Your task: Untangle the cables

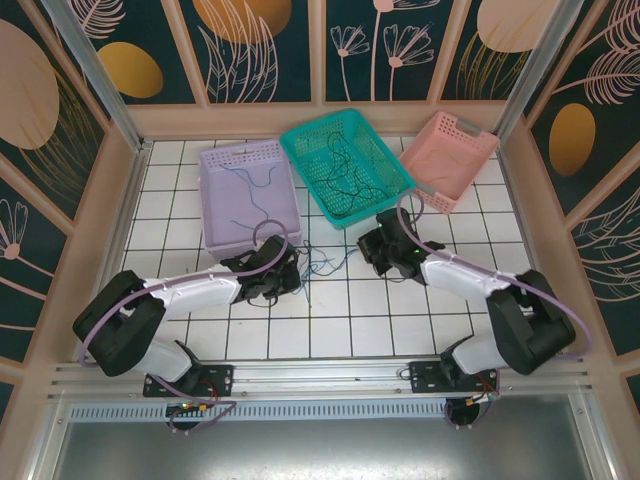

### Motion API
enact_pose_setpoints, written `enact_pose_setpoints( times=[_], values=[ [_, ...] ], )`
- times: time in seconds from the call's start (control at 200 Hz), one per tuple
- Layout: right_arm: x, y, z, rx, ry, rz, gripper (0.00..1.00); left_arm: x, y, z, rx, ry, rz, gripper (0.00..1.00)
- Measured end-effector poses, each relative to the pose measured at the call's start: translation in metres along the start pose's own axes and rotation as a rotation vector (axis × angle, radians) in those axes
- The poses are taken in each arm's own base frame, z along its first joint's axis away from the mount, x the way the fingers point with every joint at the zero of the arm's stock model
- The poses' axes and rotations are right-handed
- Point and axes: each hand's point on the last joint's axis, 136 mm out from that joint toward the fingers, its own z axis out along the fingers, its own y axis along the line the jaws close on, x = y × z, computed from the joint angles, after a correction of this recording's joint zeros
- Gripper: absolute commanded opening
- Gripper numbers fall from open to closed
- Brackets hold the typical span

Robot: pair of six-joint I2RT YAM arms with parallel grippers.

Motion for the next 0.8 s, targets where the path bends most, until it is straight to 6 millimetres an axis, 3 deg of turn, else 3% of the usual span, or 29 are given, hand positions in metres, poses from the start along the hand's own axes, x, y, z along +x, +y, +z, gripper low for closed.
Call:
enact_pose_setpoints(
  times=[0.11, 0.49, 0.801],
  values=[
    [-0.006, 0.014, -0.023, -0.041, -0.029, -0.038, 0.00, 0.000, 0.005, 0.000, -0.021, -0.004, -0.001, 0.00],
    [-0.072, -0.002, -0.087, 0.019, -0.252, -0.107, 0.00, 0.001, 0.019, -0.001, -0.087, -0.007, -0.001, 0.00],
    [-0.103, 0.014, -0.130, 0.045, -0.386, -0.226, 0.00, -0.002, 0.017, -0.009, -0.085, -0.022, -0.005, 0.00]
  ],
)
